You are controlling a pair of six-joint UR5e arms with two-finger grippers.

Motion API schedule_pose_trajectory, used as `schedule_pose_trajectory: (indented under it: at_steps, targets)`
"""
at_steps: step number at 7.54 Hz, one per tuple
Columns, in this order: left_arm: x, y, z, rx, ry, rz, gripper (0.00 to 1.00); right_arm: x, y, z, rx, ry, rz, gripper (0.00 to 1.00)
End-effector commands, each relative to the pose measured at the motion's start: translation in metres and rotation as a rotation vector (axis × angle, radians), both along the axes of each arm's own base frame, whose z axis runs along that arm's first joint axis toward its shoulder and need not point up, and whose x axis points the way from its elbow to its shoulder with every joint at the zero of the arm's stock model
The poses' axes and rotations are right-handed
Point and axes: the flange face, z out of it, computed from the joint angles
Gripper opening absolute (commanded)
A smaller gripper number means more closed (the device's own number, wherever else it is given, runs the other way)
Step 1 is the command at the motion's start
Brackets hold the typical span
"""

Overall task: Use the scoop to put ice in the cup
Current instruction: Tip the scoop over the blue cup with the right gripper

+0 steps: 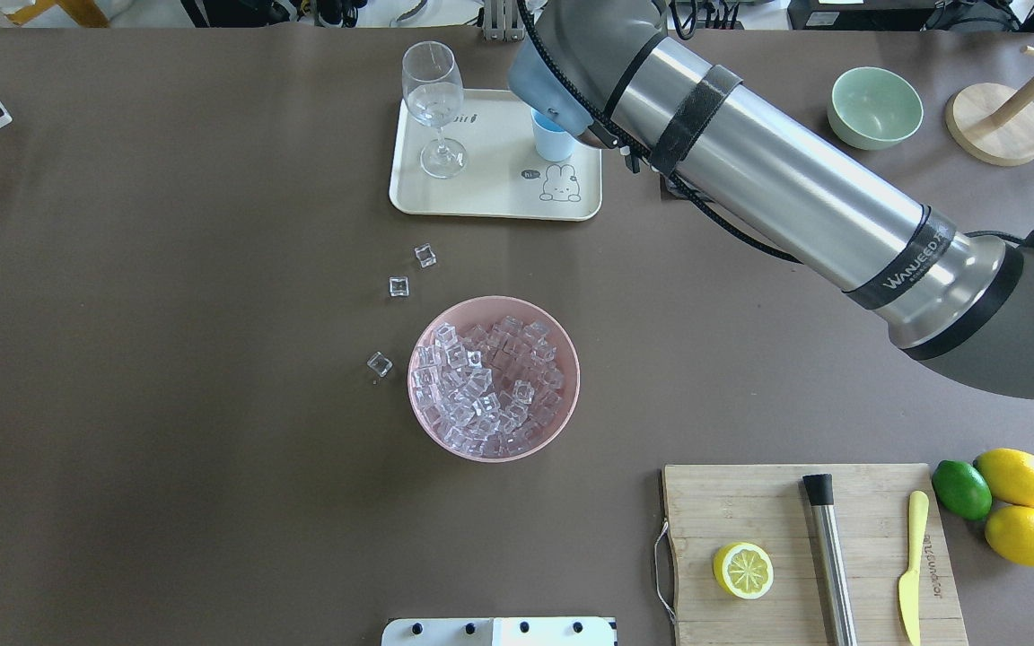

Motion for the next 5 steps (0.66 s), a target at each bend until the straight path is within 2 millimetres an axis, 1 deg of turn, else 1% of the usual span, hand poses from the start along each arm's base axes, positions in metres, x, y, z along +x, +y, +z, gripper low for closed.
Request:
schedule_pose_trajectory:
  at_steps: [1, 2, 3, 4, 5]
  targets:
    - [-0.028, 0.022, 0.029, -0.06, -0.002, -0.068, 0.98, -0.002, 0.0, -0.004, -0.032, 0.029, -0.066, 0.0]
    - [-0.029, 0.022, 0.035, -0.073, -0.002, -0.071, 0.98, -0.001, 0.003, -0.005, -0.06, 0.043, -0.095, 0.0]
    - [-0.031, 0.023, 0.036, -0.075, -0.001, -0.075, 0.98, 0.0, 0.004, -0.008, -0.083, 0.054, -0.124, 0.0]
    - [-0.036, 0.025, 0.042, -0.087, 0.001, -0.087, 0.98, 0.001, 0.005, -0.006, -0.102, 0.064, -0.148, 0.0]
    - [-0.035, 0.024, 0.044, -0.09, 0.001, -0.084, 0.98, 0.001, 0.005, -0.003, -0.12, 0.073, -0.155, 0.0]
